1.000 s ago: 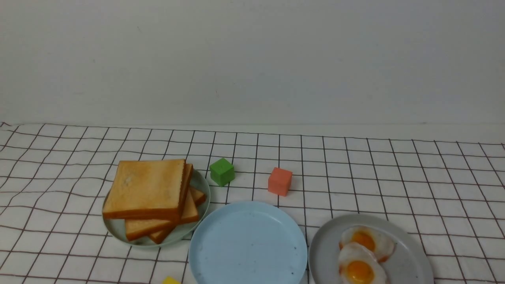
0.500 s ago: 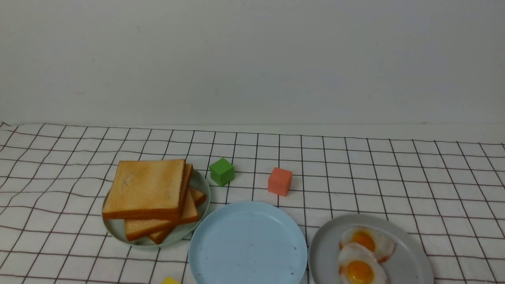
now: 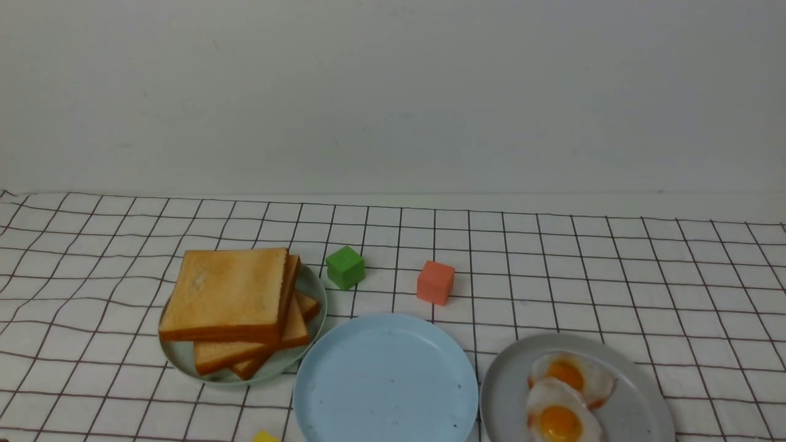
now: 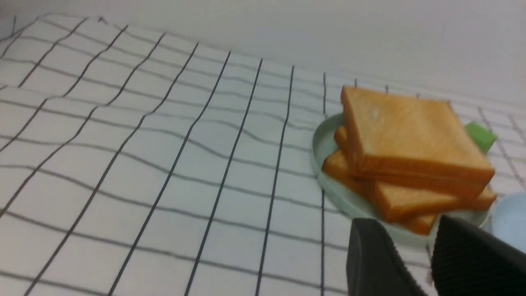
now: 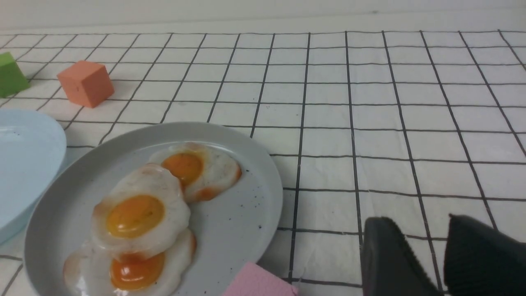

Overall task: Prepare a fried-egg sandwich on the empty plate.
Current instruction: Use the left arm to grab a slice of bread

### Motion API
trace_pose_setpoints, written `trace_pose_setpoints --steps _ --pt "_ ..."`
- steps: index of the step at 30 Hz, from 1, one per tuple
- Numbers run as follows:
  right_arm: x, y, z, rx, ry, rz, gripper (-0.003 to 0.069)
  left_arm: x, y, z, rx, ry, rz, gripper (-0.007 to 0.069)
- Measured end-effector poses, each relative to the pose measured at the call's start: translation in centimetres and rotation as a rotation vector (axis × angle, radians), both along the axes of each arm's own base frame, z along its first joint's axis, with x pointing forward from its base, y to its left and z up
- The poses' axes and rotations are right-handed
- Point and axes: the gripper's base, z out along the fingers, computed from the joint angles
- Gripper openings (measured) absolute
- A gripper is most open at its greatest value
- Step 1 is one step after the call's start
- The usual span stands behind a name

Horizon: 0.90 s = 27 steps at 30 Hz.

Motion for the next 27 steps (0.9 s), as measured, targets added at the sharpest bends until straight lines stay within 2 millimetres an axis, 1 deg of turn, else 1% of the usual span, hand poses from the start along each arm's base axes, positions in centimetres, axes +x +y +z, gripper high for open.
trace_pose_setpoints --steps 5,9,23,27 --pt "0.2 -0.1 0.5 0.005 -0.069 -0.007 0.0241 0.1 -0.1 0.8 -0.032 -0.084 -0.003 0.0238" --pt "0.3 -0.1 1.0 0.017 -0.123 -0.013 0.0241 0.1 -0.1 0.8 -0.036 -0.089 -0.003 0.0238" --pt "0.3 -0.1 1.0 -0.005 -0.131 -0.010 0.0241 0.1 -0.1 0.9 -0.044 -0.095 -0.003 0.0238" --pt "0.3 -0.1 1.0 -0.009 -0.131 -0.010 0.0241 0.1 -0.1 1.4 -0.048 -0.154 -0.003 0.0238"
